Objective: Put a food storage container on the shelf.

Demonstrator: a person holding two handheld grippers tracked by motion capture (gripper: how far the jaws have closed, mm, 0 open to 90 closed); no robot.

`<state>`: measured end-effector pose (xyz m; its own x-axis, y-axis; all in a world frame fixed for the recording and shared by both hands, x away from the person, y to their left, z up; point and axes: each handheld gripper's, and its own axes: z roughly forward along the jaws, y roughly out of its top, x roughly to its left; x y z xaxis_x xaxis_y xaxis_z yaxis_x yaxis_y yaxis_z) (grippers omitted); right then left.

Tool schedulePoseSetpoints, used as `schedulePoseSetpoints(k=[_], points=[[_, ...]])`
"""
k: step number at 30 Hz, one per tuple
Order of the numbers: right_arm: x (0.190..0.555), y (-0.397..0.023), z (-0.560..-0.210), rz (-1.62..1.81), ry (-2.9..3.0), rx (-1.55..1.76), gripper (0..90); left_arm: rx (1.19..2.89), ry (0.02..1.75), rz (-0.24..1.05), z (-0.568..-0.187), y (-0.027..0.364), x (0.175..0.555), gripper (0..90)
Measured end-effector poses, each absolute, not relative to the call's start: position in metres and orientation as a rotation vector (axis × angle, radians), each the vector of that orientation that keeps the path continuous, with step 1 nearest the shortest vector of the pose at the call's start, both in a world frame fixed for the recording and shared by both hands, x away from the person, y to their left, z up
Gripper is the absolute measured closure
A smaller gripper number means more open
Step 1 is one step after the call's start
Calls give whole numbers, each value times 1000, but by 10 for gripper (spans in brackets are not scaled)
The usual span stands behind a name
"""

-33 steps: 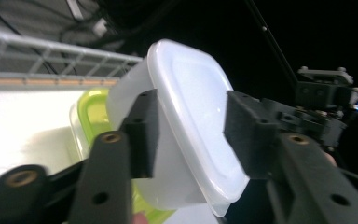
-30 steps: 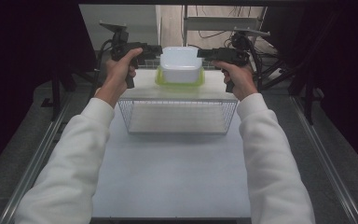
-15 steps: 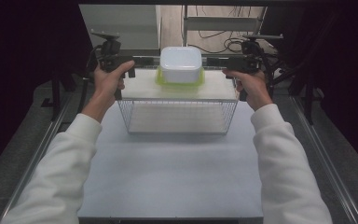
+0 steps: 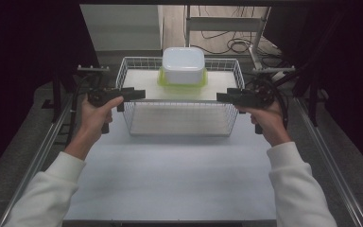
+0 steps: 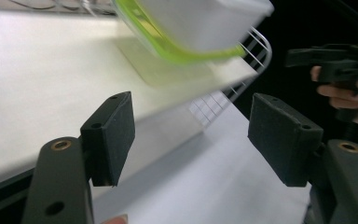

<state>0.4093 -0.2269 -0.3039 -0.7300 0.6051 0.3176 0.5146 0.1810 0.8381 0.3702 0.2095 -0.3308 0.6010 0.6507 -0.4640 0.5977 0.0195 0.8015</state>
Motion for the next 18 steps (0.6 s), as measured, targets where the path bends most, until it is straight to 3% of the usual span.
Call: schedulePoseSetpoints(k=[18], points=[[335, -240, -399, 1568, 2409, 1092, 320, 1766, 1009, -3, -422, 190, 300, 295]])
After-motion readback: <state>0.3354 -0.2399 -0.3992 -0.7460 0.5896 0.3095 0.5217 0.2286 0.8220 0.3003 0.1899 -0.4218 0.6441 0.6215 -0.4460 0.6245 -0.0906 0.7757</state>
